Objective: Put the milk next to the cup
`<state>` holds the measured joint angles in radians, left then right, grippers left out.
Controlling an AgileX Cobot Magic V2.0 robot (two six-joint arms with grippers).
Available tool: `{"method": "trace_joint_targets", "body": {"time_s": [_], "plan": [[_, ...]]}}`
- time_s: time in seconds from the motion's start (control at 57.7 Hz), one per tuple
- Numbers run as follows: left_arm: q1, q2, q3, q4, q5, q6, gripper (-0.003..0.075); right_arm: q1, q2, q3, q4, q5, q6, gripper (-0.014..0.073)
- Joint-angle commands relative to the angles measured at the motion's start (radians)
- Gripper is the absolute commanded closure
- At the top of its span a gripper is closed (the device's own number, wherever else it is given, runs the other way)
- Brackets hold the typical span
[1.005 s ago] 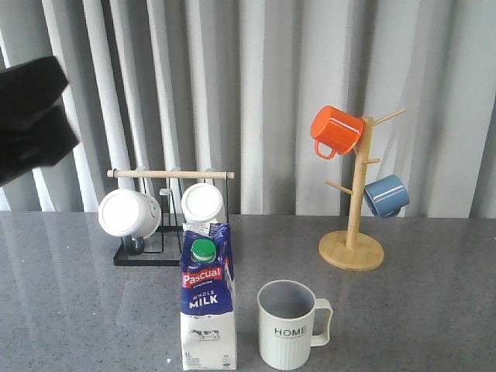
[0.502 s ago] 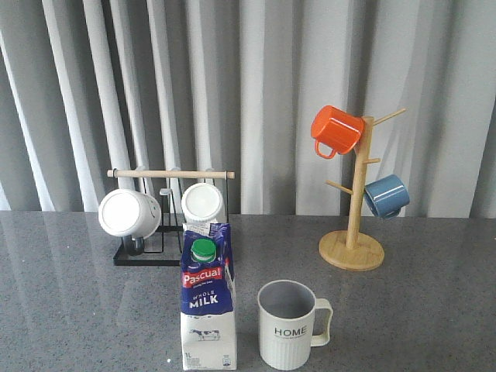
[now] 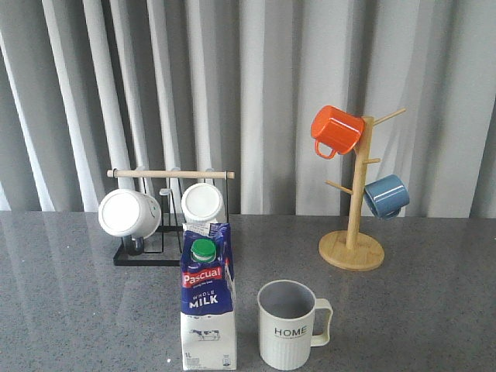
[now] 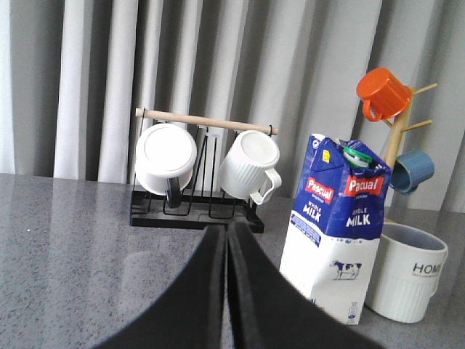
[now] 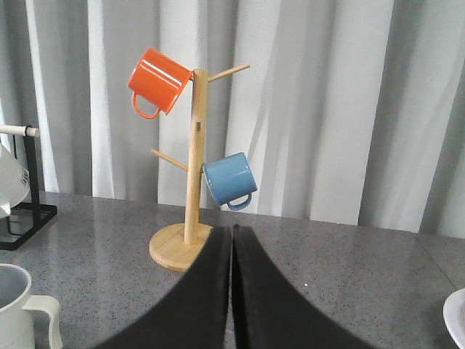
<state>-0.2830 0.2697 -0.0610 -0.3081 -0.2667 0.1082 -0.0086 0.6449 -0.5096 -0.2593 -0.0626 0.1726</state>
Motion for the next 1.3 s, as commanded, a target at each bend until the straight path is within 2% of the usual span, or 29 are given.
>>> {"method": "trace_joint_targets", "body": {"time_s": [0.0, 0.087, 0.208, 0.364, 0.589, 1.282], "plan": [[0.045, -0.071, 0.024, 0.068, -0.024, -0.076, 0.0728, -0.005, -0.002, -0.029, -0.003, -0.068, -0.007, 0.0599], [0.095, -0.162, 0.072, 0.126, 0.001, -0.14, 0.0728, -0.005, -0.002, -0.029, -0.003, -0.068, -0.007, 0.0599], [0.167, -0.272, 0.071, 0.246, 0.144, -0.192, 0.0728, -0.005, -0.002, -0.029, -0.003, -0.068, -0.007, 0.0599], [0.234, -0.293, 0.071, 0.301, 0.229, -0.202, 0.0728, -0.005, -0.002, -0.029, -0.003, -0.069, -0.007, 0.0599], [0.246, -0.293, 0.072, 0.358, 0.234, -0.199, 0.0728, -0.005, -0.002, -0.029, -0.003, -0.069, -0.007, 0.0599], [0.245, -0.293, 0.069, 0.355, 0.233, -0.191, 0.0728, -0.005, -0.002, -0.029, -0.003, -0.069, -0.007, 0.0599]]}}
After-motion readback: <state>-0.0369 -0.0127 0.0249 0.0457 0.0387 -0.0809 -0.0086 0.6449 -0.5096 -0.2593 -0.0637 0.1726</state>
